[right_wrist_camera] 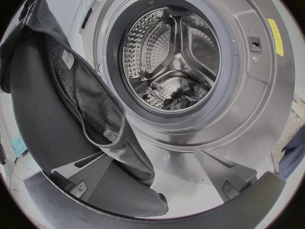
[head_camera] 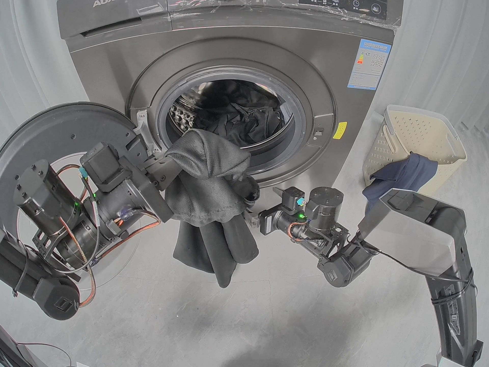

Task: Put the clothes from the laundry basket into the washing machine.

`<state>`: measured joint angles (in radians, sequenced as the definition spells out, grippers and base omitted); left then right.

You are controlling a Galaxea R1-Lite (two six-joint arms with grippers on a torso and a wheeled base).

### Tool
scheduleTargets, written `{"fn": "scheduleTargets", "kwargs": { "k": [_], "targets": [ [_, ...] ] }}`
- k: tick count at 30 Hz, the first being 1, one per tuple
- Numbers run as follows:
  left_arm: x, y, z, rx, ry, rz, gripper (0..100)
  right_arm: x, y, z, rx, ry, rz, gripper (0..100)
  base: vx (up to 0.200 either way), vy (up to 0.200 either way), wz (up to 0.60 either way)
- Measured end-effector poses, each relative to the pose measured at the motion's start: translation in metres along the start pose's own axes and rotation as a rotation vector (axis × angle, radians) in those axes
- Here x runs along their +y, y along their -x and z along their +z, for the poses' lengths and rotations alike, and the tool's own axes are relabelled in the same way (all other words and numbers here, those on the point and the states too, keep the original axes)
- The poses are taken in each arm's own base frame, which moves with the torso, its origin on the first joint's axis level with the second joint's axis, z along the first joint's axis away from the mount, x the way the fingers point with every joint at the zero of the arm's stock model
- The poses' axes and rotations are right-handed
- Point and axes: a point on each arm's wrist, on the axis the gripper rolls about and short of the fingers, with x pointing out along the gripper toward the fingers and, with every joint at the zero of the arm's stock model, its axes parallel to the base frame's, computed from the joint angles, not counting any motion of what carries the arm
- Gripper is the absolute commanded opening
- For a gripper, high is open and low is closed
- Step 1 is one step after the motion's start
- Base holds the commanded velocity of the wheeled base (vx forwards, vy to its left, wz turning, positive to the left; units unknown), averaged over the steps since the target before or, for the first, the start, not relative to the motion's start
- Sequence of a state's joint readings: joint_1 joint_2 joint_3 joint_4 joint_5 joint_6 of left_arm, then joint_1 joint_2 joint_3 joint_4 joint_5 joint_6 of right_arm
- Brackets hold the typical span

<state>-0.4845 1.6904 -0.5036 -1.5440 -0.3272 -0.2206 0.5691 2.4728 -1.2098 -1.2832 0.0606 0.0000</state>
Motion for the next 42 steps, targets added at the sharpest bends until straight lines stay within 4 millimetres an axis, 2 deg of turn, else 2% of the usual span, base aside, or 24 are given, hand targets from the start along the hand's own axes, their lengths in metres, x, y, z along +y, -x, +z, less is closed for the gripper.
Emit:
{"fn": "scheduleTargets", "kwargs": {
  "k": [9,17,18,24,31,37,42],
  "targets": [
    [0.000,-0.001,0.000,-0.002,-0.001,0.000,0,0.021,-0.005,-0.005,-0.003,-0.001,0.076,100,0.000,0.000,0.00],
    [0.001,-0.001,0.002,-0.009,-0.003,0.001,0,0.026,-0.020,-0.003,-0.068,0.001,0.088,100,0.000,0.000,0.00],
    [0.001,-0.001,0.002,-0.010,-0.004,0.002,0,0.026,-0.022,-0.002,-0.079,0.002,0.088,0,0.000,0.000,0.00],
    [0.002,-0.001,0.003,-0.013,-0.004,0.005,0,0.028,-0.030,0.000,-0.142,0.004,0.093,0,0.000,0.000,0.00],
    [0.002,-0.001,0.003,-0.011,-0.004,0.007,0,0.025,-0.025,0.002,-0.137,0.003,0.083,0,0.000,0.000,0.00],
    [0.005,0.000,0.002,-0.010,-0.004,0.017,0,0.010,-0.008,0.023,-0.139,0.007,0.048,0,0.000,0.000,0.00],
    [0.010,0.001,0.004,-0.014,-0.010,0.035,0,-0.003,0.018,0.042,-0.121,0.006,0.016,0,0.000,0.000,0.00]
  ]
}}
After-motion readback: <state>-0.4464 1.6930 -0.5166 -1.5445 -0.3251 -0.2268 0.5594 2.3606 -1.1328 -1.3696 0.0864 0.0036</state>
